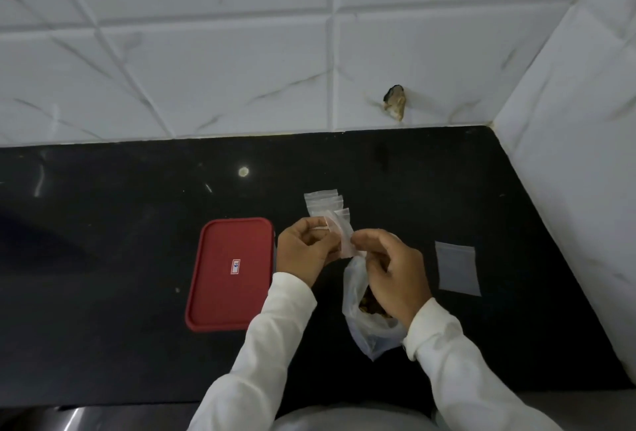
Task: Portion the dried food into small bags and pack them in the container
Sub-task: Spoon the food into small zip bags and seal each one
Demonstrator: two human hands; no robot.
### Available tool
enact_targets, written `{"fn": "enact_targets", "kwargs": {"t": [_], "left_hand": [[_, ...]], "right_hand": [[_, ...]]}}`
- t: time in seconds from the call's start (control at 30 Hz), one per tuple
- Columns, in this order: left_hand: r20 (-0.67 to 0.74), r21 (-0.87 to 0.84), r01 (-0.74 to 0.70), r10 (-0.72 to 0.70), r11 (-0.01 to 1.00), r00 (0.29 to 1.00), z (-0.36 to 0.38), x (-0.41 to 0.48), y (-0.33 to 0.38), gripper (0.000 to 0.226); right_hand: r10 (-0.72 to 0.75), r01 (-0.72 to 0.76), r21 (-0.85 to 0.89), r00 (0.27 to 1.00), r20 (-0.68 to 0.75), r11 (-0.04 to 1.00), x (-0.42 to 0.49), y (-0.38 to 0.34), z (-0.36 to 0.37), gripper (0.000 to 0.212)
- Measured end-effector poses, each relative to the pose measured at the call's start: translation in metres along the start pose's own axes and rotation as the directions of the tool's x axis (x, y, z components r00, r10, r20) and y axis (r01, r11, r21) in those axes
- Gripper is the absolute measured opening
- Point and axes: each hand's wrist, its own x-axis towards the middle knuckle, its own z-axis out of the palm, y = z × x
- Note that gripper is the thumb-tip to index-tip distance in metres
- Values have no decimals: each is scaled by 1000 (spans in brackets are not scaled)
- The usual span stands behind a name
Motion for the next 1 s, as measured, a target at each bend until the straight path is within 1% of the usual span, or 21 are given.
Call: {"fn": "enact_targets", "kwargs": {"t": [0.03, 0.13, 0.17, 0.27, 0.37, 0.4, 0.43, 0.5, 0.53, 0.63, 0.7, 0.73, 0.77, 0.8, 0.83, 0.87, 0.9, 0.97, 1.0], "left_hand": [[9, 54, -53, 52, 997, 999, -3, 0, -1, 22], [54, 209, -192, 185, 959, 981, -6, 1, -6, 27], [65, 262, -227, 217, 938, 974, -6, 1, -7, 27], [96, 425, -297, 284, 855, 954, -7, 4, -10, 24], [147, 540, -303, 267, 785, 953, -6, 3, -8, 27], [150, 583, -306, 271, 753, 951, -5, 2, -7, 30], [147, 631, -316, 291, 709, 945, -5, 1, -5, 31], [140, 723, -342, 359, 600, 923, -3, 1, -3, 35], [136, 750, -354, 393, 559, 910, -3, 1, -3, 37], [138, 762, -390, 458, 517, 878, 0, 1, -4, 39], [162, 728, -431, 477, 534, 864, 1, 4, -10, 38], [164, 669, -450, 473, 591, 865, 0, 8, -15, 36], [153, 557, -454, 451, 695, 879, -1, 12, -19, 33], [140, 400, -417, 395, 816, 908, -3, 16, -21, 31], [133, 226, -346, 323, 911, 937, -5, 17, -22, 34], [138, 86, -260, 247, 962, 959, -6, 20, -25, 40], [161, -1, -175, 173, 984, 972, -6, 22, -28, 42], [229, -106, -34, 58, 994, 972, -2, 23, -30, 30], [258, -156, 45, -3, 987, 966, 1, 24, -31, 29]], "right_hand": [[0, 1, 42, 1000, -13, 999, -1, 0, 2, 50], [-39, 44, 107, 998, -48, 993, -4, -15, 1, 49], [-46, 51, 86, 997, -62, 995, -1, -17, 1, 49], [-45, 42, -74, 998, -37, 996, 3, -22, -1, 42], [-73, 62, -77, 988, -139, 995, -1, -23, 4, 29], [-65, 48, -119, 988, -142, 992, -1, -22, 6, 30], [-43, 21, -182, 993, -114, 983, -1, -18, 8, 38], [74, -87, -311, 996, -53, 947, 5, -13, 8, 53], [90, -100, -318, 995, -47, 943, 6, -16, 5, 53], [37, -60, -295, 996, -84, 954, 6, -26, -2, 48], [33, -55, -214, 994, -104, 975, 4, -32, -7, 40], [33, -49, -149, 993, -114, 988, 3, -35, -10, 34], [27, -39, -91, 991, -130, 995, 2, -37, -14, 27], [16, -25, -55, 988, -151, 998, 2, -39, -18, 22], [4, -10, -34, 986, -166, 999, 1, -41, -22, 20], [-1, -1, -13, 985, -174, 1000, 0, -42, -26, 19], [-4, 6, 8, 984, -180, 1000, 0, -45, -29, 19], [-7, 11, 24, 985, -175, 1000, 0, -47, -34, 18], [-9, 14, 33, 987, -162, 999, 1, -47, -36, 18]]}}
